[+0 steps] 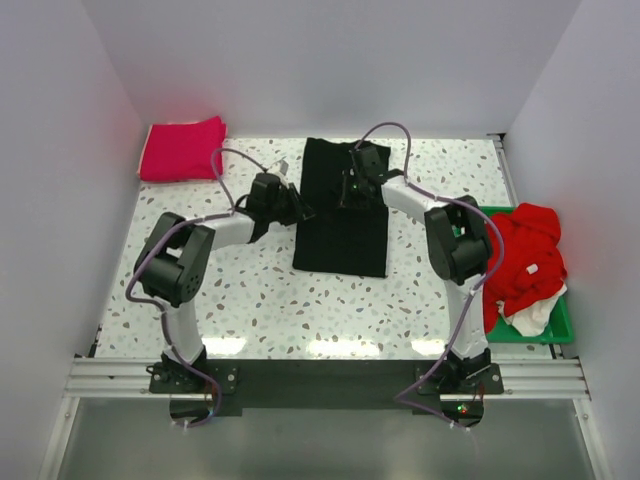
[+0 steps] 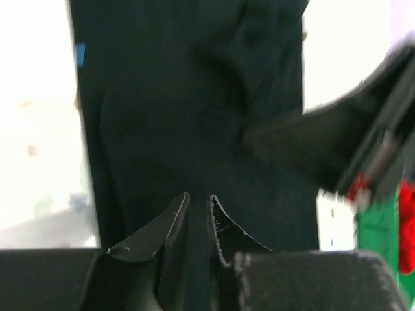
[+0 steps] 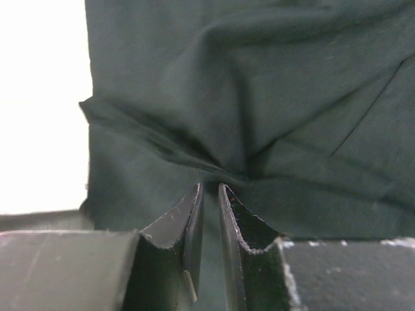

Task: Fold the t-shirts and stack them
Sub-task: Fold the tshirt

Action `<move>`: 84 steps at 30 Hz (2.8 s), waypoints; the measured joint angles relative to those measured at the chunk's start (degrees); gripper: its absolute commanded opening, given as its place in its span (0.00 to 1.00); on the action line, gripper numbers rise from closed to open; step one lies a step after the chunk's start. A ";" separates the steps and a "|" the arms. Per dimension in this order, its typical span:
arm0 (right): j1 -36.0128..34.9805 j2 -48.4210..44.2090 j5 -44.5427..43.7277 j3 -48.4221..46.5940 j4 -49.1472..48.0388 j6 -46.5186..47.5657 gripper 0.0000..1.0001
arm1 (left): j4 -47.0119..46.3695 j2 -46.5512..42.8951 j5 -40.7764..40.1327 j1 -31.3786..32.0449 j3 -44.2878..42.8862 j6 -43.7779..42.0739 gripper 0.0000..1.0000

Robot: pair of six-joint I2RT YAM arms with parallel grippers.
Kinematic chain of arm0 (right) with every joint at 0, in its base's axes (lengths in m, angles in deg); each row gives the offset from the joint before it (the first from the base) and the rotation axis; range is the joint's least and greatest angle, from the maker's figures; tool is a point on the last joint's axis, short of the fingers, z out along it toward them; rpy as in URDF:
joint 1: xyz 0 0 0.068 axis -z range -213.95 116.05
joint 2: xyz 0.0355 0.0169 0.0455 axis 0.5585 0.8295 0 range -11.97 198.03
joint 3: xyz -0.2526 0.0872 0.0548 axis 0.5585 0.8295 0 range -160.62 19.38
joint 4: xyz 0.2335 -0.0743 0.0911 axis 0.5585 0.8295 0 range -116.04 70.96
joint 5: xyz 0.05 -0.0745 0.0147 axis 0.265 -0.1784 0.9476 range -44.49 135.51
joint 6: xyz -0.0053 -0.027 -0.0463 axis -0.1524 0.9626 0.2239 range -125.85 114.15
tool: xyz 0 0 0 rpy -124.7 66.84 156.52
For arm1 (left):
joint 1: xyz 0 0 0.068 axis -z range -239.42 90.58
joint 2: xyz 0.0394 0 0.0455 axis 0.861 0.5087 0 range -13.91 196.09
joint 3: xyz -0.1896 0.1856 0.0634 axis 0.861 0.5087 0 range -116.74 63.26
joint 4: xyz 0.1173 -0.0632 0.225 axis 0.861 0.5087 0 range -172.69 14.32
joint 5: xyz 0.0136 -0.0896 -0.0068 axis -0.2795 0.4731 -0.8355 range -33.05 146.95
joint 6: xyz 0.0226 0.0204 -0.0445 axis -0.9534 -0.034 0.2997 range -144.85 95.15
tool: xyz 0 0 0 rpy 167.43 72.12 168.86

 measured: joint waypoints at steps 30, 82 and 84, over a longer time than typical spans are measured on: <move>2.08 -28.09 -1.01 18.64 3.34 -0.48 0.46 | 7.82 -25.59 -7.76 4.15 19.34 1.18 0.50; 2.80 -40.89 0.26 57.64 -14.10 -14.34 0.39 | -6.58 -18.53 -1.40 4.09 32.00 5.84 0.30; 2.84 -40.70 0.09 57.64 -14.40 -14.34 0.39 | -6.75 -18.18 -1.38 4.09 32.00 5.81 0.27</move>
